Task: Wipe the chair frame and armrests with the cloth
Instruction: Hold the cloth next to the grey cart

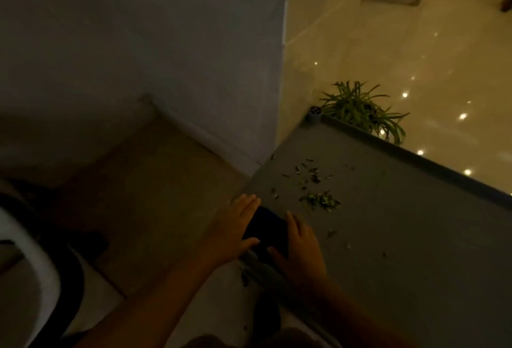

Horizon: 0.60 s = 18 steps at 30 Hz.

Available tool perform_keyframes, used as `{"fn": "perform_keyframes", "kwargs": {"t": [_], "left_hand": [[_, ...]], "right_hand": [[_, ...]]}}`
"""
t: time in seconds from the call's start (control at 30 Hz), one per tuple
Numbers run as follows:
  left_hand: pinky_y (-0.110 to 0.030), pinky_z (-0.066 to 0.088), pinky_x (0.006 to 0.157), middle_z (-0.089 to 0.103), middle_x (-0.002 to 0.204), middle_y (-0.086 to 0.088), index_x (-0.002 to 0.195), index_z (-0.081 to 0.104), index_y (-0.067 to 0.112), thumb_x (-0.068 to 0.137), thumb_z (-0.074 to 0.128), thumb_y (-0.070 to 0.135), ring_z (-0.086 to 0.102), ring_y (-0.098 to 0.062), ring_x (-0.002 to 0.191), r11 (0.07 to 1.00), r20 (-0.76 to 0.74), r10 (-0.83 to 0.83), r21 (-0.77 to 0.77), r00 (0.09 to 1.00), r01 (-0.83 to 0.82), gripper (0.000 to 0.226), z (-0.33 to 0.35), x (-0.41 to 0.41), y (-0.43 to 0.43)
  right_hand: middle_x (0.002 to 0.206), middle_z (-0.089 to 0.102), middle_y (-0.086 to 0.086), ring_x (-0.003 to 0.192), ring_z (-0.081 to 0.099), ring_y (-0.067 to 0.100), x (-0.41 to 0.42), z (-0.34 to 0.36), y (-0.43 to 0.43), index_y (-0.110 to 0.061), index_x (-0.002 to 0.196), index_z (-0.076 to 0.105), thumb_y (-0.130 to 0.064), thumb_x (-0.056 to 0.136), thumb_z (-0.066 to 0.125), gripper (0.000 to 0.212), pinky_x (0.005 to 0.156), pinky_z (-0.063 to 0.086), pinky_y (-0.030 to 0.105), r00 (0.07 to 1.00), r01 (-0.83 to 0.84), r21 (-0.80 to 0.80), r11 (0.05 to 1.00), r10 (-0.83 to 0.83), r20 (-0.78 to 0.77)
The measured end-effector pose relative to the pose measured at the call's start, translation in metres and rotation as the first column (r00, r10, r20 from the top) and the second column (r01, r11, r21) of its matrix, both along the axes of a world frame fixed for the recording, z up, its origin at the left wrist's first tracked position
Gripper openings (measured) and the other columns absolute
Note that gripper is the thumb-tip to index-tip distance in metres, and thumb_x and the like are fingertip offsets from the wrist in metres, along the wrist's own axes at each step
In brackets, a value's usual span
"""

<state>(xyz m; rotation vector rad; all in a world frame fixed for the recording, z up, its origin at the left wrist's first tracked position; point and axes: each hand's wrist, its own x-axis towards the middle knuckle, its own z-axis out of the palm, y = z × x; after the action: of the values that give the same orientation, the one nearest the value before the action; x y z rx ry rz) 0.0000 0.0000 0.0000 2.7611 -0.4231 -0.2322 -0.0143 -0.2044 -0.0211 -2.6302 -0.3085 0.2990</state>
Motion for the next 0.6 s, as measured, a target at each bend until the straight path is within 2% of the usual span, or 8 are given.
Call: {"fn": "perform_keyframes", "kwargs": {"t": [0.1, 0.17, 0.3, 0.37, 0.47, 0.53, 0.6], "left_hand": [[-0.047, 0.011, 0.118, 0.015, 0.160, 0.000, 0.151, 0.006, 0.023, 0.084, 0.061, 0.048, 0.014, -0.017, 0.146, 0.988, -0.037, -0.106, 0.110, 0.994, 0.109, 0.090, -0.010, 0.016, -0.004], [-0.046, 0.010, 0.118, 0.018, 0.160, -0.001, 0.151, 0.010, 0.022, 0.084, 0.062, 0.042, 0.019, -0.017, 0.145, 0.979, -0.078, -0.160, 0.116, 0.984, 0.168, 0.087, -0.013, 0.025, -0.007], [-0.046, 0.027, 0.113, 0.026, 0.156, -0.009, 0.150, 0.015, 0.016, 0.084, 0.061, 0.022, 0.026, -0.028, 0.141, 0.968, -0.125, -0.218, 0.102, 0.968, 0.231, 0.082, -0.009, 0.040, -0.012], [-0.046, 0.034, 0.107, 0.028, 0.154, -0.009, 0.149, 0.017, 0.014, 0.083, 0.060, 0.017, 0.027, -0.030, 0.138, 0.955, -0.138, -0.239, 0.148, 0.961, 0.259, 0.079, -0.005, 0.044, -0.017], [-0.045, 0.037, 0.100, 0.036, 0.146, -0.011, 0.143, 0.029, 0.011, 0.082, 0.060, 0.012, 0.034, -0.031, 0.130, 0.946, -0.141, -0.254, 0.169, 0.957, 0.276, 0.069, -0.004, 0.047, -0.022], [-0.042, 0.038, 0.096, 0.043, 0.138, -0.011, 0.137, 0.036, 0.011, 0.082, 0.060, 0.012, 0.041, -0.030, 0.123, 0.941, -0.130, -0.262, 0.183, 0.956, 0.283, 0.060, -0.008, 0.047, -0.022], [-0.039, 0.037, 0.094, 0.049, 0.129, -0.010, 0.129, 0.042, 0.011, 0.082, 0.058, 0.012, 0.046, -0.029, 0.115, 0.950, -0.122, -0.252, 0.159, 0.960, 0.270, 0.049, -0.009, 0.046, -0.020]], "right_hand": [[0.152, 0.030, 0.006, 0.136, 0.034, 0.025, 0.010, -0.007, -0.002, -0.018, 0.153, 0.009, -0.057, 0.083, 0.058, 0.094, 0.110, 0.036, 0.039, 1.000, -0.001, 0.002, 1.000, 0.001, 0.011], [0.149, 0.036, 0.006, 0.133, 0.037, 0.026, 0.016, -0.010, -0.001, -0.018, 0.153, 0.010, -0.059, 0.082, 0.057, 0.095, 0.107, 0.037, 0.039, 0.999, -0.031, -0.011, 0.999, 0.031, -0.009], [0.140, 0.043, 0.009, 0.125, 0.043, 0.028, 0.020, -0.014, 0.002, -0.012, 0.152, 0.017, -0.057, 0.083, 0.054, 0.090, 0.101, 0.039, 0.037, 0.997, -0.069, -0.065, 0.996, 0.070, 0.020], [0.135, 0.045, 0.010, 0.120, 0.046, 0.029, 0.020, -0.015, 0.005, -0.009, 0.149, 0.026, -0.048, 0.087, 0.055, 0.079, 0.097, 0.042, 0.035, 0.999, -0.049, -0.061, 0.997, 0.049, 0.006], [0.121, 0.049, 0.009, 0.106, 0.053, 0.027, 0.019, -0.015, 0.012, -0.010, 0.128, 0.046, -0.033, 0.087, 0.058, 0.049, 0.076, 0.041, 0.028, 0.999, 0.020, -0.046, 0.999, -0.021, -0.037], [0.113, 0.051, 0.008, 0.096, 0.055, 0.026, 0.019, -0.012, 0.015, -0.011, 0.113, 0.050, -0.031, 0.088, 0.057, 0.033, 0.067, 0.037, 0.027, 0.996, 0.056, -0.057, 0.997, -0.060, -0.065], [0.110, 0.055, 0.009, 0.092, 0.057, 0.027, 0.022, -0.007, 0.017, -0.011, 0.107, 0.052, -0.032, 0.088, 0.057, 0.029, 0.066, 0.038, 0.030, 0.994, 0.063, -0.068, 0.996, -0.068, -0.084]]}}
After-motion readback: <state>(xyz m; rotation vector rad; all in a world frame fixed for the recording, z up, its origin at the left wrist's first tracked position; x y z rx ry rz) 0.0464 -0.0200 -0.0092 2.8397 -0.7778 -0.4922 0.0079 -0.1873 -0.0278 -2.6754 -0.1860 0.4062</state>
